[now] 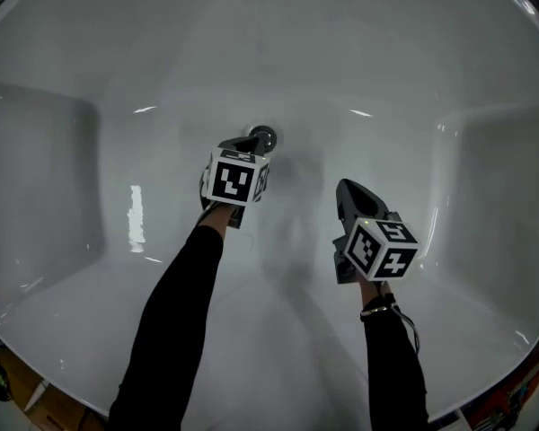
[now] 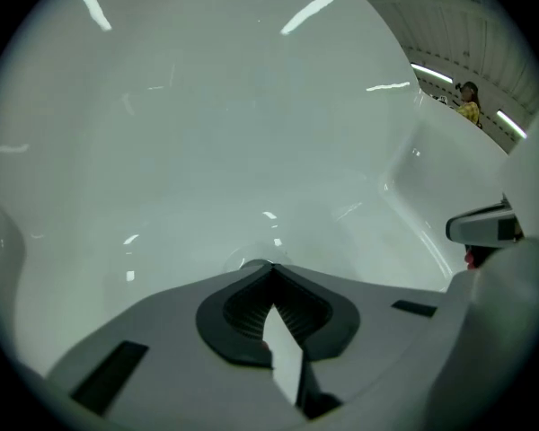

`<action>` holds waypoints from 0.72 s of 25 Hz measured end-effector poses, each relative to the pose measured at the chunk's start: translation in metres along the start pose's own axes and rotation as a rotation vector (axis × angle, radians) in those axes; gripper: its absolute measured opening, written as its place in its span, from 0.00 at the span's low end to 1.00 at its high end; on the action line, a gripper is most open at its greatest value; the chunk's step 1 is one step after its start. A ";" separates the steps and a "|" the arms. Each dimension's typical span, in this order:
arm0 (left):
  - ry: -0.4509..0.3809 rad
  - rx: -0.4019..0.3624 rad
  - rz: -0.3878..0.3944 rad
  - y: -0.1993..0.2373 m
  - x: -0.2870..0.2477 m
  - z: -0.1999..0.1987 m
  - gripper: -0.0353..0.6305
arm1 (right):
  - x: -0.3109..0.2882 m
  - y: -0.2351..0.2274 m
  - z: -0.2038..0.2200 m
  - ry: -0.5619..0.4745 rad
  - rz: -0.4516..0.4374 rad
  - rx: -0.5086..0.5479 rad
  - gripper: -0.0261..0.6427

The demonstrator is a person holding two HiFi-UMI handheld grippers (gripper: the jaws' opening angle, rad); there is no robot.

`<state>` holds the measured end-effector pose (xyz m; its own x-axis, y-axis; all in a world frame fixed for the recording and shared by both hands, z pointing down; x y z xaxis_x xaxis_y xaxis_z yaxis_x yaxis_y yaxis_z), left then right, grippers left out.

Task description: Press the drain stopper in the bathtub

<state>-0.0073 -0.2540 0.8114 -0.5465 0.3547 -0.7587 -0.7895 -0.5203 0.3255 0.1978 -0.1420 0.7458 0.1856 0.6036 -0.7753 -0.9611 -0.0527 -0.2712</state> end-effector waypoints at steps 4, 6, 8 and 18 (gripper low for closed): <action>-0.027 -0.018 0.017 -0.015 0.038 -0.023 0.06 | 0.025 0.024 -0.032 -0.048 -0.005 0.024 0.04; -0.017 -0.046 0.028 -0.025 0.058 -0.028 0.06 | 0.042 0.038 -0.041 -0.062 -0.010 0.022 0.04; -0.014 -0.069 0.033 -0.033 0.077 -0.035 0.06 | 0.058 0.051 -0.050 -0.072 -0.016 0.027 0.04; -0.064 -0.073 0.047 -0.070 0.166 -0.076 0.06 | 0.141 0.085 -0.084 -0.085 0.014 0.028 0.04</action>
<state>-0.0219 -0.2179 0.6198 -0.6014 0.3763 -0.7047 -0.7411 -0.5923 0.3161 0.1591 -0.1280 0.5658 0.1551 0.6682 -0.7276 -0.9690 -0.0404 -0.2437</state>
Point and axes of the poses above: the fingertips, and each gripper's own axes: x backward along the fingers, y to its left, z out of its underside, the point moved 7 cm from there along x, backward along the fingers, and after that the axes turned 8 degrees about z, right-handed, at the moved point
